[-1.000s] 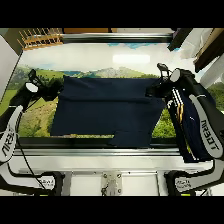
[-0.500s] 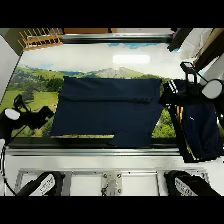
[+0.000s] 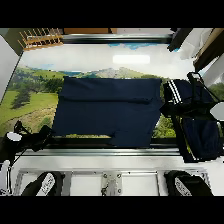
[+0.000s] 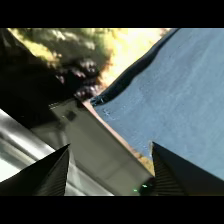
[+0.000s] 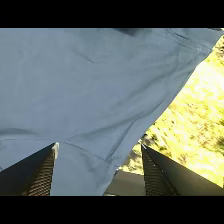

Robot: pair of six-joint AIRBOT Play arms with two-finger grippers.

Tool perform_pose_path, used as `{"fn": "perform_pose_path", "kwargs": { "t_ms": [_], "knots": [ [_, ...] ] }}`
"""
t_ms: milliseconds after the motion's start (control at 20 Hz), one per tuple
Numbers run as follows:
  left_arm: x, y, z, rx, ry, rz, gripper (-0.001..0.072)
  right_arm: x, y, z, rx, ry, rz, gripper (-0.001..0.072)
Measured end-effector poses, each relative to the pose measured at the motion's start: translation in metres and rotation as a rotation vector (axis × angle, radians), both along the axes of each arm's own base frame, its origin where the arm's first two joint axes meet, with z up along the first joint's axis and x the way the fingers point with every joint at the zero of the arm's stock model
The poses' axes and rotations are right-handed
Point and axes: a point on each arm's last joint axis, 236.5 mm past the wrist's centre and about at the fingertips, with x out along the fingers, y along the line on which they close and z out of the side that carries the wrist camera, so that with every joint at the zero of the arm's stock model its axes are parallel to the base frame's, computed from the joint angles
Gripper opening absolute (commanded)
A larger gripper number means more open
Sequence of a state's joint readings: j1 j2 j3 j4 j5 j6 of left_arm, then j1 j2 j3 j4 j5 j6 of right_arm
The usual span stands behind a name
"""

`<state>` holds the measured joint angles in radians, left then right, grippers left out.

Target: Fold the clothes and pants, and hang the long-sleeved shirts on hangers.

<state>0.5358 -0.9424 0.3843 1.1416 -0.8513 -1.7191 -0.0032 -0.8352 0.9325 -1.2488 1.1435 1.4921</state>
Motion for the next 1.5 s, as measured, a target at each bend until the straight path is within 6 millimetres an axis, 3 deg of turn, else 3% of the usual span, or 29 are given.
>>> {"fn": "perform_pose_path", "kwargs": {
  "t_ms": [300,350,550,700,900,1100,1300,1400,1500],
  "knots": [
    [0.03,-0.027,-0.014,-0.075,-0.057,0.047,0.0512,0.002,0.006,0.005,0.034,-0.019,-0.003,0.0563],
    [0.035,-0.031,-0.016,-0.08,-0.063,0.045,0.0471,0.002,0.006,0.005,0.035,-0.019,-0.003,0.0563],
    [0.053,-0.044,-0.016,-0.078,-0.073,-0.009,0.0014,-0.001,0.005,0.001,0.039,-0.005,-0.007,0.0564],
    [0.066,-0.051,-0.009,-0.072,-0.095,-0.045,0.0011,-0.016,-0.005,-0.028,0.046,0.091,-0.044,0.0564],
    [0.076,-0.056,0.0,-0.064,-0.122,-0.105,0.0011,-0.07,-0.022,-0.108,0.094,0.366,-0.181,0.0563],
    [0.078,-0.059,0.002,-0.059,-0.13,-0.141,0.0011,-0.115,-0.003,-0.164,0.177,0.545,-0.222,0.0562],
    [0.079,-0.059,0.003,-0.056,-0.135,-0.148,0.0011,-0.123,0.031,-0.187,0.243,0.573,-0.184,0.0549],
    [0.079,-0.059,0.003,-0.055,-0.135,-0.15,0.0011,-0.118,0.046,-0.19,0.276,0.56,-0.175,0.0366],
    [0.079,-0.059,0.003,-0.054,-0.136,-0.151,0.0011,-0.115,0.056,-0.191,0.294,0.546,-0.169,0.0294]
  ]
}}
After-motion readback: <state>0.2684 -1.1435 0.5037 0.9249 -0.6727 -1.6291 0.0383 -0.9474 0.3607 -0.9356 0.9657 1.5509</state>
